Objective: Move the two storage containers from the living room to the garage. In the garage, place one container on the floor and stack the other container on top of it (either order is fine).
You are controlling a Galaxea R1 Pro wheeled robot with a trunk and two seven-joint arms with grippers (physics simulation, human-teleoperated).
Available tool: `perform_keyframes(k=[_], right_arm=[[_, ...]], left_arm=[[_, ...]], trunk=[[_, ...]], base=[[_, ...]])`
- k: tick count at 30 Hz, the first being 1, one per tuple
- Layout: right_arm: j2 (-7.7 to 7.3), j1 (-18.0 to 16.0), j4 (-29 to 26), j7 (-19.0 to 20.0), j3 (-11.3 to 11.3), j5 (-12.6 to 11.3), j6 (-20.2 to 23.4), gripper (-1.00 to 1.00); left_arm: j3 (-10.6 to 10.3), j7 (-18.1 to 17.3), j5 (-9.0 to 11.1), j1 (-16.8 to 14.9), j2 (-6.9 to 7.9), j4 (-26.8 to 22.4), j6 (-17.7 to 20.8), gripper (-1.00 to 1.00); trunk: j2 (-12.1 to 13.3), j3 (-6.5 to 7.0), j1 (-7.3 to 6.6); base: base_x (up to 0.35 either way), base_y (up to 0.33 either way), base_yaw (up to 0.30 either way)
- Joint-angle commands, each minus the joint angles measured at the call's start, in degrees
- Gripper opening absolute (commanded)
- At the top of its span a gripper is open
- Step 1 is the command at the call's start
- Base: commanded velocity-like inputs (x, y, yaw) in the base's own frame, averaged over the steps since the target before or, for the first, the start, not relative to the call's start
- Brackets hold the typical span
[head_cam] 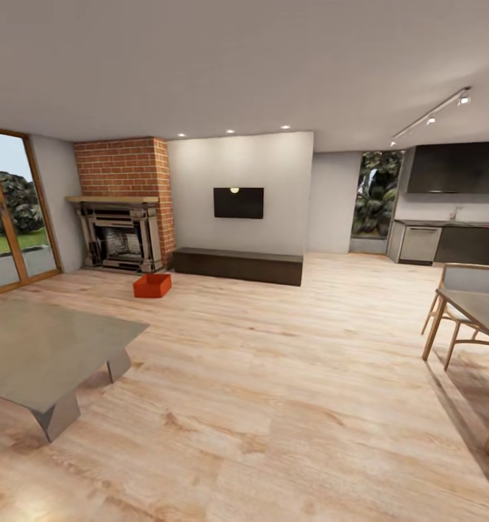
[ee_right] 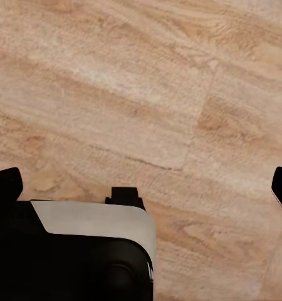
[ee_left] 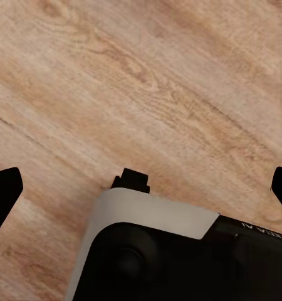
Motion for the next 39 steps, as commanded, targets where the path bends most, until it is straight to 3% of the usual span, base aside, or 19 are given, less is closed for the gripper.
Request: perform_keyframes(k=[1,39], right_arm=[[0.03,-0.1,0.2,-0.2,0.5,-0.2,-0.3,1.00],[0.03,-0.1,0.2,-0.2,0.5,-0.2,-0.3,1.00]], left_arm=[[0.3,0.0,0.1,0.0,-0.01,0.0,-0.2,1.00],[0.3,0.0,0.0,0.0,-0.01,0.0,-0.2,1.00]], trunk=[[0.0,-0.07,0.04],[0.0,-0.07,0.04]], base=[[0.330,0.000,0.000],[0.330,0.000,0.000]])
